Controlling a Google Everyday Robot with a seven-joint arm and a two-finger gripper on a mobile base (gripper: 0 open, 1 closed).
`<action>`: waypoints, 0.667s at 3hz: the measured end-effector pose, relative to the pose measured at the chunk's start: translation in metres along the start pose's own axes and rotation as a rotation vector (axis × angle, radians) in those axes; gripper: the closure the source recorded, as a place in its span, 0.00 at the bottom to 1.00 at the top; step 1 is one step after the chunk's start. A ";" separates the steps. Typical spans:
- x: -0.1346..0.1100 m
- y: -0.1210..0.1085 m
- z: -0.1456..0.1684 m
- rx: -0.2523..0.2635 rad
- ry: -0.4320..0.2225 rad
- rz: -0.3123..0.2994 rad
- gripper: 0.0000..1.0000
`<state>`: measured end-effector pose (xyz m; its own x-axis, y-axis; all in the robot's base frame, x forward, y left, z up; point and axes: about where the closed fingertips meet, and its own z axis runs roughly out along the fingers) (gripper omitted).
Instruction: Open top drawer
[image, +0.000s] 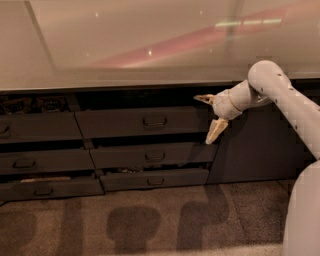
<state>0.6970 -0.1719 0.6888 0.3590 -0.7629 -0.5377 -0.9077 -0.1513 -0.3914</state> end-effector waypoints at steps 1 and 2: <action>0.000 0.000 0.001 -0.002 0.000 0.000 0.00; -0.001 -0.011 0.010 -0.016 0.060 -0.003 0.00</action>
Offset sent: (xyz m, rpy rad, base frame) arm 0.0285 0.0141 0.0005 -0.1478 -0.0069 -0.0408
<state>0.7089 -0.1630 0.6860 0.3483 -0.7988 -0.4906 -0.9102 -0.1631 -0.3806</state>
